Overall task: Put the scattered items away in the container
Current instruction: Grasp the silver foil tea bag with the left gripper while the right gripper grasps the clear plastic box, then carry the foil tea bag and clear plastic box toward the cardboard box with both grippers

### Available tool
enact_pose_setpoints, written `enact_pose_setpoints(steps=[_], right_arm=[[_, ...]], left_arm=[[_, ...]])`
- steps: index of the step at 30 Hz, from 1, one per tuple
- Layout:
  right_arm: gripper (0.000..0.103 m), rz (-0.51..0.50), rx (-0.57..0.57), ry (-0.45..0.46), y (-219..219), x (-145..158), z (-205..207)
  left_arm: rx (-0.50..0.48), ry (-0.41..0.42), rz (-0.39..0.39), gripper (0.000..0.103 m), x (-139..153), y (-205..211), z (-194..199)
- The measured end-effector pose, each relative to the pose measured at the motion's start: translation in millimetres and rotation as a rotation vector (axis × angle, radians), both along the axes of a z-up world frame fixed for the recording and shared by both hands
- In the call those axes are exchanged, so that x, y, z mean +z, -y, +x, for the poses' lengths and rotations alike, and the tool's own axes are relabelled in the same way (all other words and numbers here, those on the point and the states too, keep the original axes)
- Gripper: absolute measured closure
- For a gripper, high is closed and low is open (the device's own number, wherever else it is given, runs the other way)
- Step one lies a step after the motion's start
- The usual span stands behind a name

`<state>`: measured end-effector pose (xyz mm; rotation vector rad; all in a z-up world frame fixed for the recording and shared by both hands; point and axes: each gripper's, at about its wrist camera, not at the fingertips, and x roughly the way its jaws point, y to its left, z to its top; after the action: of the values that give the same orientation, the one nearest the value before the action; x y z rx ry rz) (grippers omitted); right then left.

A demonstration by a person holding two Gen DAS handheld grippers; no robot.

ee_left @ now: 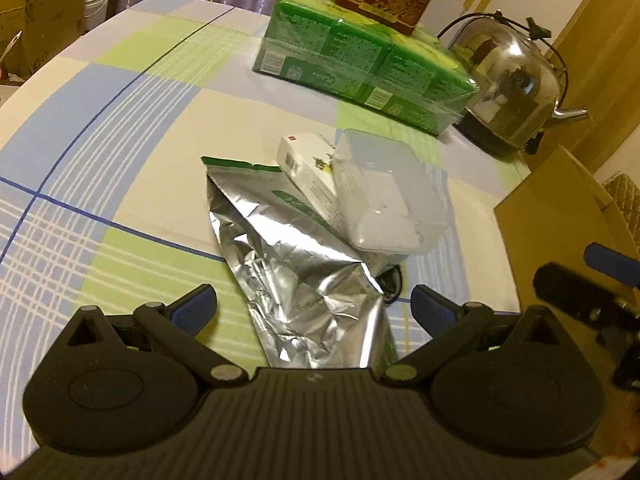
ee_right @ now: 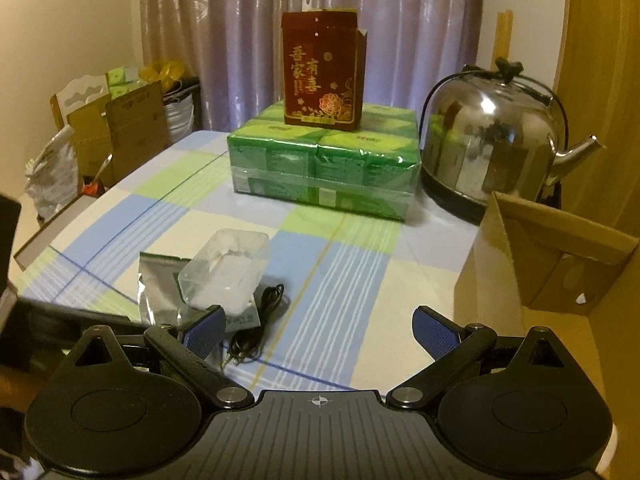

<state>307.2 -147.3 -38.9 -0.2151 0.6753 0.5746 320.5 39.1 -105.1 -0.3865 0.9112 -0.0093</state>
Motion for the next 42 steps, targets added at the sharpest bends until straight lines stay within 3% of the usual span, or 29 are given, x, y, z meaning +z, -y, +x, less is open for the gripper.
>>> enact_pose_setpoints(steps=[1,3,5,8,15,22,28,31,37,42], right_arm=[[0.006,0.003,0.001,-0.004,-2.2,-0.3,1.8],[0.006,0.015,0.003,-0.015,-7.0,-1.4,5.1],[0.006,0.03,0.011,-0.032,-13.7,-3.4,8.1],[0.006,0.055,0.031,-0.068,-27.4,-7.8,11.9],[0.006,0.084,0.053,-0.14,-66.6,-26.6,25.2],[0.008,0.033,0.043,-0.145,-89.9,-40.9,42.7],[0.05,0.0,0.051,-0.141,-91.2,-45.5,42.8],[0.05,0.005,0.062,-0.138,-87.7,-42.3,37.5],[0.05,0.023,0.065,-0.121,-66.9,-29.4,12.6],[0.05,0.032,0.047,-0.14,-35.2,-23.4,-25.4]], left_arm=[[-0.004,-0.004,0.012,0.015,-1.5,-0.6,0.7],[-0.027,-0.003,0.009,0.019,-4.1,-4.6,1.2],[-0.051,0.003,-0.006,0.033,-3.2,-10.5,0.6],[-0.067,0.007,0.049,0.039,4.0,-18.6,-0.7],[-0.096,0.004,0.144,0.038,11.3,-48.1,-8.1],[-0.088,0.006,0.13,0.026,9.2,-62.4,-13.6],[-0.068,0.004,0.091,0.022,4.9,-60.8,-5.0],[-0.059,-0.007,0.068,0.022,0.6,-59.6,2.4],[-0.089,-0.042,0.088,0.046,1.3,-55.1,0.7],[-0.179,-0.074,0.124,0.051,7.7,-40.6,-27.7]])
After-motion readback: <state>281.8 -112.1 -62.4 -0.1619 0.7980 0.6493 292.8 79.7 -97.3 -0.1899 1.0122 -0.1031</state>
